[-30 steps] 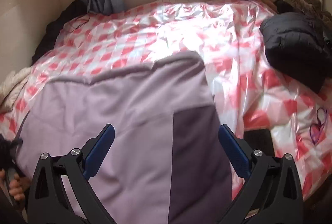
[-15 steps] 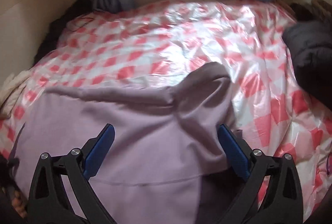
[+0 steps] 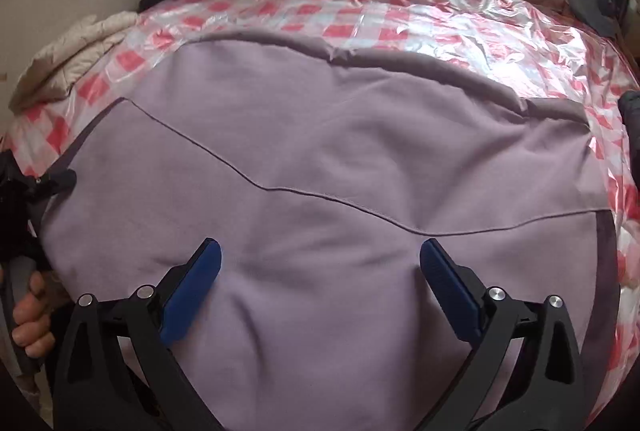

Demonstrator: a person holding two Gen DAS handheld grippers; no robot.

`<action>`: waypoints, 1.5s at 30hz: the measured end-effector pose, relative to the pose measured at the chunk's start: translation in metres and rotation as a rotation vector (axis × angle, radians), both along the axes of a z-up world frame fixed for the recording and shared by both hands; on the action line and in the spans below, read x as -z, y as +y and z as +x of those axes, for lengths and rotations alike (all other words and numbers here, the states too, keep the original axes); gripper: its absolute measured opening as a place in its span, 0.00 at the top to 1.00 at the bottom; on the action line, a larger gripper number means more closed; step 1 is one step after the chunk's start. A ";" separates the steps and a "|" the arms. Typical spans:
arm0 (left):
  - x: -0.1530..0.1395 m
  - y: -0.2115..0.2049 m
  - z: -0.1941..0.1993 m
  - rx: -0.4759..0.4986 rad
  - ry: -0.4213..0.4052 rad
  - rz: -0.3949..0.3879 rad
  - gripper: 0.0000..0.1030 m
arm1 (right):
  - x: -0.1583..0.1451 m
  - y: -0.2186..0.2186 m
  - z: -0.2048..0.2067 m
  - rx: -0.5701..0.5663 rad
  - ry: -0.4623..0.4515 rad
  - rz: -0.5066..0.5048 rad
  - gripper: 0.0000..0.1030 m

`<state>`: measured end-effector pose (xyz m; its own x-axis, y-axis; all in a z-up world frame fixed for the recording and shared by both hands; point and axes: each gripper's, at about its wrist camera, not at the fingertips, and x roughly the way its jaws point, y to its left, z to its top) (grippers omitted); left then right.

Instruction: Fold large clothes

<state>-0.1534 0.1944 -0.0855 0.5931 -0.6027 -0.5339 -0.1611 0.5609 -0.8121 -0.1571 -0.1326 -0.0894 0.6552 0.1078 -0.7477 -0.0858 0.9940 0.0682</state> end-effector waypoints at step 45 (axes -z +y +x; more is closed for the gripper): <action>-0.087 -0.395 -0.097 0.719 -0.640 0.762 0.66 | -0.090 -0.310 -0.158 0.107 -0.369 0.737 0.06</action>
<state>-0.2501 -0.2003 0.0010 0.5387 -0.5618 -0.6279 0.6882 0.7233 -0.0568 -0.3150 -0.4427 0.0002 0.8790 0.4092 -0.2448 -0.1379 0.7096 0.6910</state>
